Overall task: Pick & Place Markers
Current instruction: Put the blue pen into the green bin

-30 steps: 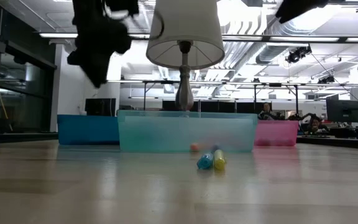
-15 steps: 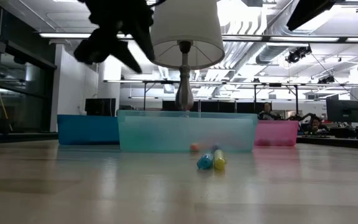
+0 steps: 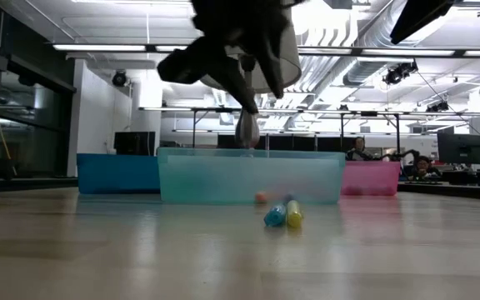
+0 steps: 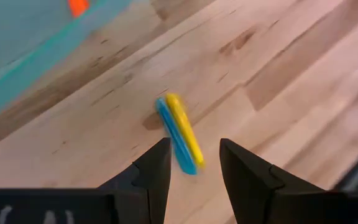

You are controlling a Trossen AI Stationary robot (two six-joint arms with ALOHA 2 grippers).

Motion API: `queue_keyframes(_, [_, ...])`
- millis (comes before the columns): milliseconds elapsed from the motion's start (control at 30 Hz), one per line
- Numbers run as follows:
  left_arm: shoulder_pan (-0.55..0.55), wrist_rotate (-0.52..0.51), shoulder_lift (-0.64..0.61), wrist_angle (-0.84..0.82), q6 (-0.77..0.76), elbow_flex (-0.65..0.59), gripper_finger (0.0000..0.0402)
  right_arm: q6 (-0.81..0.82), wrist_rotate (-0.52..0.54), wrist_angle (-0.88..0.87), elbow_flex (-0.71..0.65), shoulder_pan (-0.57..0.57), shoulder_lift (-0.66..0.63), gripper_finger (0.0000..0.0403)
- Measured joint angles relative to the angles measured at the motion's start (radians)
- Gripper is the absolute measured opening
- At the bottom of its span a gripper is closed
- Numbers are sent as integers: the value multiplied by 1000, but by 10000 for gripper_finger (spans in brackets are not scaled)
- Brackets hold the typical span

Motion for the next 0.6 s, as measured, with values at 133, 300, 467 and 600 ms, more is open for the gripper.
queue_keyframes(133, [0,1,122,-135,-34,172,135,0,-19,-4,0,0,0,216])
queue_keyframes(300, [0,23,233,-207,-82,315,135,4,-32,-11,0,0,0,216])
queue_keyframes(467, [0,52,288,-211,-135,352,135,39,-37,-46,0,0,0,216])
queue_keyframes(600, [-1,84,314,-250,-153,351,135,62,-36,-78,0,0,0,216])
